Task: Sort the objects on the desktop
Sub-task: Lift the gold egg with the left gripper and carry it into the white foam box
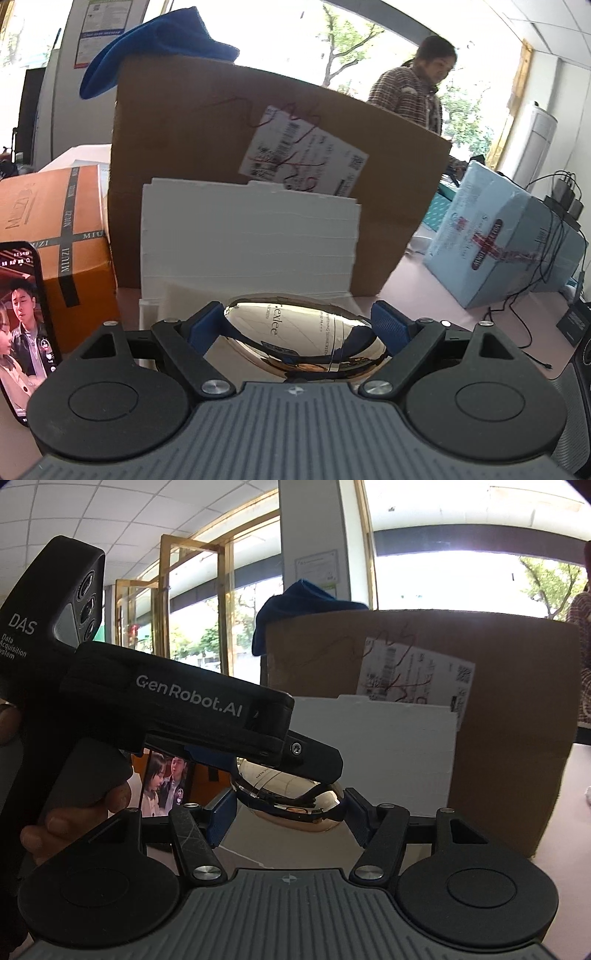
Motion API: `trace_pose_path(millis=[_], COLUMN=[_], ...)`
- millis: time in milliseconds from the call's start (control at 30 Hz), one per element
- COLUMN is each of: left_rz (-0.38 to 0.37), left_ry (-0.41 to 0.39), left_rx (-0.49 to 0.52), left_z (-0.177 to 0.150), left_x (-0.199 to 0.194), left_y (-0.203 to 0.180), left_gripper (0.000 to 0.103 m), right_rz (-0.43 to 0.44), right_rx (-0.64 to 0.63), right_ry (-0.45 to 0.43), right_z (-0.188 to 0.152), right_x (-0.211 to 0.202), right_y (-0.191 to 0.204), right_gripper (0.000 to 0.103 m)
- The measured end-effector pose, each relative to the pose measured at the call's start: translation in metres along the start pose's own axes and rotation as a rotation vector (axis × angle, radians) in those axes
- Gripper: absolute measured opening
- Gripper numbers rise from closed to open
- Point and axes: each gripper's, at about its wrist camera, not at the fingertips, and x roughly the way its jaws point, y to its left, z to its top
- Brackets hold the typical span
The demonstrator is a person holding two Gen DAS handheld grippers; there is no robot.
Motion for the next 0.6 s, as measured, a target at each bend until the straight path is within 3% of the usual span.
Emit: trace_pose_path(millis=[333,600], left_rz=[0.021,0.038], left_ry=[0.067,0.135], left_rx=[0.019,0.011], left_z=[-0.001,-0.006], left_x=[0.036,0.061], left_y=[0.004,0.009], left_gripper=[0.085,0.085], right_rz=[0.029,0.050], right_rx=[0.042,0.185], right_ry=[0.147,0.279], right_z=[-0.012,-0.016], right_x=[0.020,0.035], right_y=[-0.014,-0.032], right_gripper=[0.060,0.060])
